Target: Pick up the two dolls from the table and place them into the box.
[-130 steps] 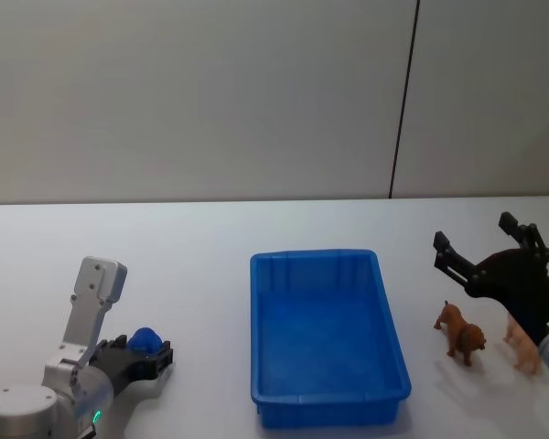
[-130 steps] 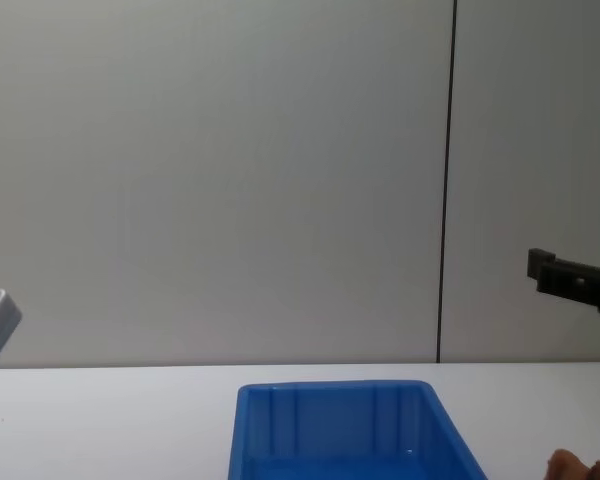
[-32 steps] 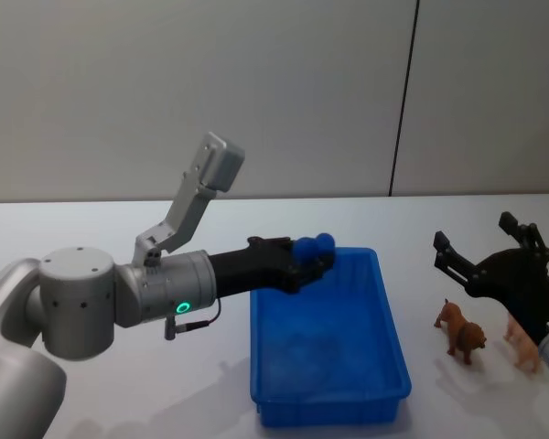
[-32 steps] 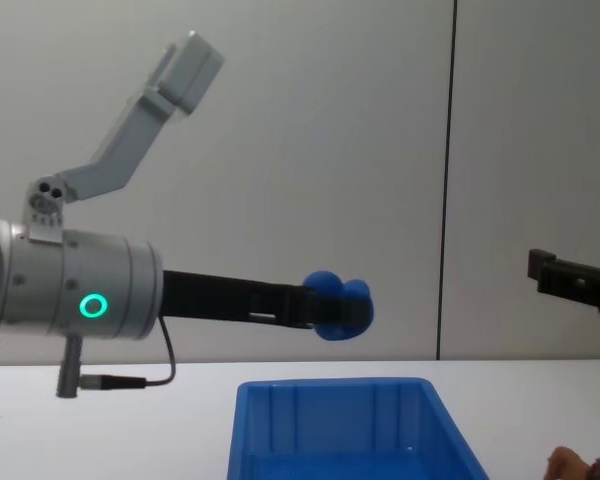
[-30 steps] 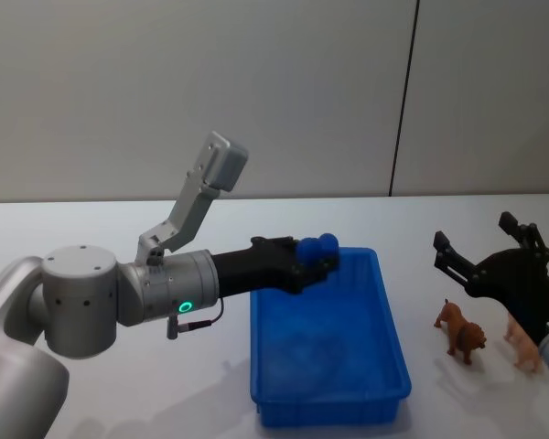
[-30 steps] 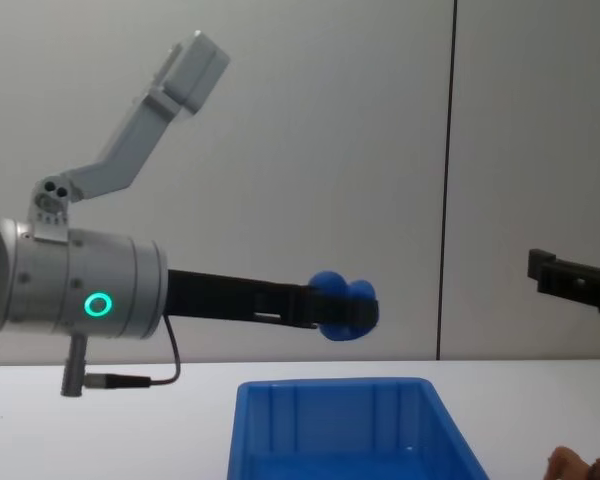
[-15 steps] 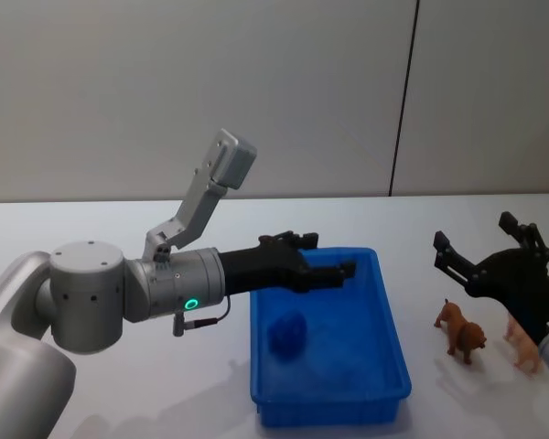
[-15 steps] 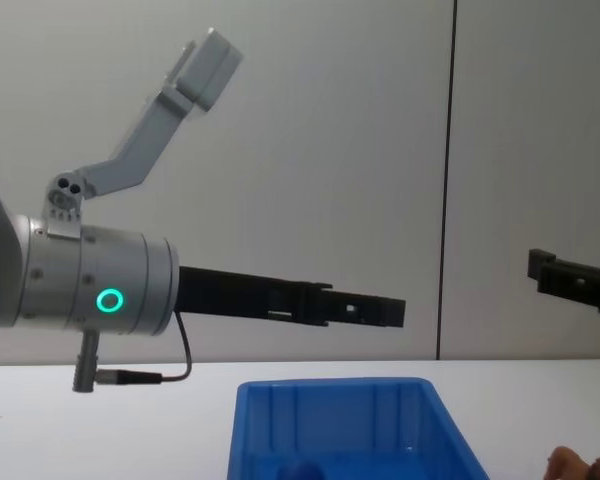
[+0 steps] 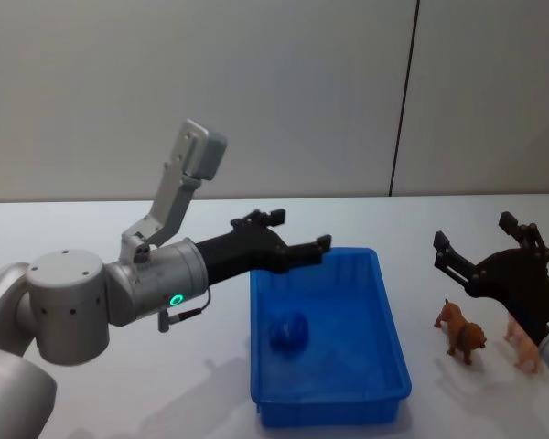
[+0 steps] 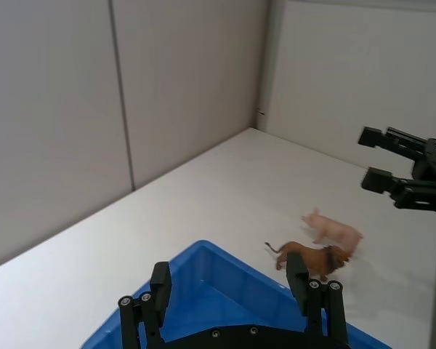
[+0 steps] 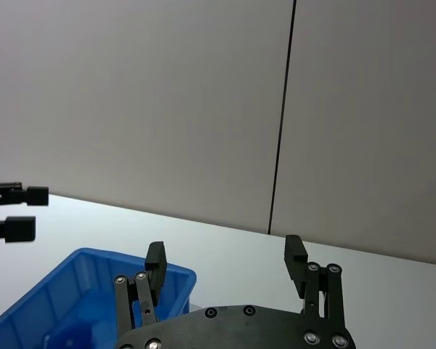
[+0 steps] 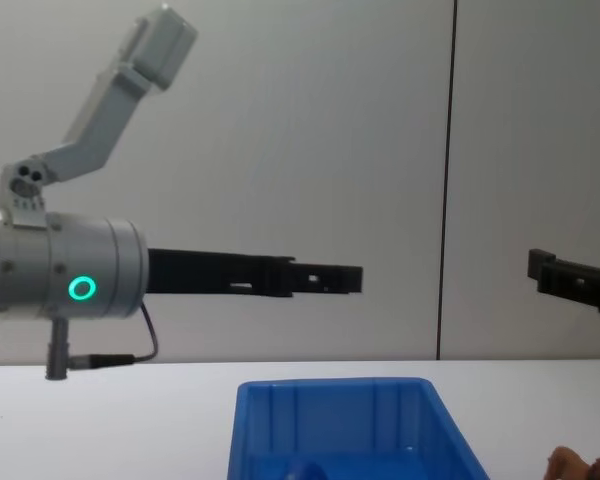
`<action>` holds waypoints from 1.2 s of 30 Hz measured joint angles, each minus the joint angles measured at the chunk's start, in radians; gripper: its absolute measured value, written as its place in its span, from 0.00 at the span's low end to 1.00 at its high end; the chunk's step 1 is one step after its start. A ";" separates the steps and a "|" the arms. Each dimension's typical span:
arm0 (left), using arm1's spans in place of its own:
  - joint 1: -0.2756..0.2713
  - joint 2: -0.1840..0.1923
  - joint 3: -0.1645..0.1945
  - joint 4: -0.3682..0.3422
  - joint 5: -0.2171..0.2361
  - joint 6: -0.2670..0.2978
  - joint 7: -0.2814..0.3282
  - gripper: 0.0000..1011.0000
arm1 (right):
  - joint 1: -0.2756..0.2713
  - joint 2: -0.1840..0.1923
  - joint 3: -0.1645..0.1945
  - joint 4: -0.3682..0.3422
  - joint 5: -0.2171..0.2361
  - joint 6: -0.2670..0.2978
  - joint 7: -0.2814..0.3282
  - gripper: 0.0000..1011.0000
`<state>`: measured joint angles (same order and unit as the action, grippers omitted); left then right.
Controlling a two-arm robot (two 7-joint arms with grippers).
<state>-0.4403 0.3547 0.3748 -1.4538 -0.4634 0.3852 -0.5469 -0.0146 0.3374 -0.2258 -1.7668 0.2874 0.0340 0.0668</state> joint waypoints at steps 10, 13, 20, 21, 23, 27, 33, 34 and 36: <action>0.050 0.032 -0.019 -0.072 -0.017 -0.036 0.150 0.99 | 0.000 0.000 0.000 0.000 0.000 0.000 0.000 0.99; 0.066 0.043 -0.025 -0.095 -0.019 -0.046 0.201 0.99 | 0.000 0.000 0.000 0.000 0.000 0.000 0.000 0.99; 0.100 0.064 -0.037 -0.142 -0.019 -0.066 0.315 0.99 | -0.008 0.009 0.011 -0.005 0.011 -0.006 -0.006 0.99; 0.105 0.066 -0.039 -0.148 -0.019 -0.068 0.327 0.99 | -0.010 0.012 0.013 -0.006 0.015 -0.008 -0.010 0.99; 0.116 0.073 -0.043 -0.164 -0.017 -0.074 0.366 0.99 | -0.016 0.017 0.018 -0.010 0.023 -0.012 -0.015 0.99; 0.133 0.082 -0.050 -0.185 -0.010 -0.084 0.430 0.99 | -0.048 0.043 0.039 -0.032 0.046 -0.021 -0.038 0.99; 0.161 0.096 -0.062 -0.219 0.003 -0.098 0.528 0.99 | -0.106 0.081 0.064 -0.072 0.081 -0.020 -0.068 0.99; 0.164 0.097 -0.063 -0.223 0.006 -0.101 0.544 0.99 | -0.113 0.085 0.066 -0.076 0.085 -0.018 -0.069 0.99; 0.173 0.102 -0.067 -0.233 0.011 -0.105 0.579 0.99 | -0.134 0.099 0.074 -0.092 0.098 -0.008 -0.073 0.99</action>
<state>-0.2677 0.4564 0.3073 -1.6870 -0.4520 0.2798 0.0316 -0.1487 0.4360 -0.1518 -1.8583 0.3852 0.0258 -0.0059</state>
